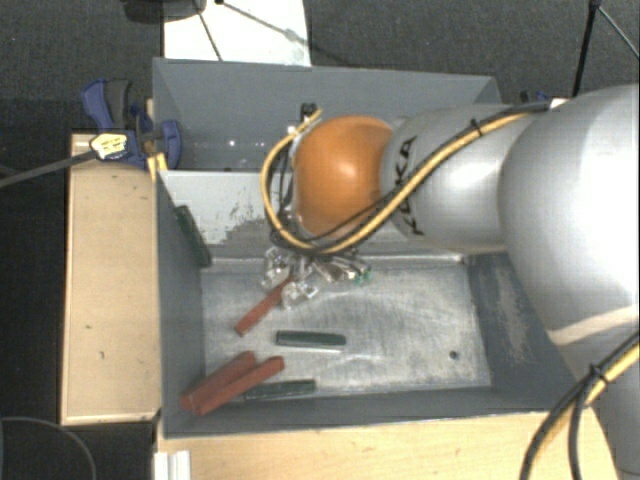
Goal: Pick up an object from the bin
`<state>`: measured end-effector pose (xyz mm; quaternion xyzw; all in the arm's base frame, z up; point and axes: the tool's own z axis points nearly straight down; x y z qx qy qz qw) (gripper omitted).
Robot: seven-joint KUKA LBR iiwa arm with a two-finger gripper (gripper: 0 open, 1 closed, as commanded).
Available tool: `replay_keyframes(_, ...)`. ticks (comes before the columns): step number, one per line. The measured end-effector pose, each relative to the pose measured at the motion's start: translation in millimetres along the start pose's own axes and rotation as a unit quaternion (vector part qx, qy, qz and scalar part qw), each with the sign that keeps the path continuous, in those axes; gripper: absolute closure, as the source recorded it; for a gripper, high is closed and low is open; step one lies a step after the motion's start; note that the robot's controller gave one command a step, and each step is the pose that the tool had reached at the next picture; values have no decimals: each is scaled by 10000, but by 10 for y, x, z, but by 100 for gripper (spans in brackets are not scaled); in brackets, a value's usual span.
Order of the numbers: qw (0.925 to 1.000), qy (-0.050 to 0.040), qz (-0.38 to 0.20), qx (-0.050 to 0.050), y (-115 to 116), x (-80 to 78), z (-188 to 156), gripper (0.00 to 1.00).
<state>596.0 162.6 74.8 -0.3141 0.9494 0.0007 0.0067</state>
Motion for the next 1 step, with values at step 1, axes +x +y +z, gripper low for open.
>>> replay_keyframes(1,10000,23,33,-1,-12,-31,-711,100)
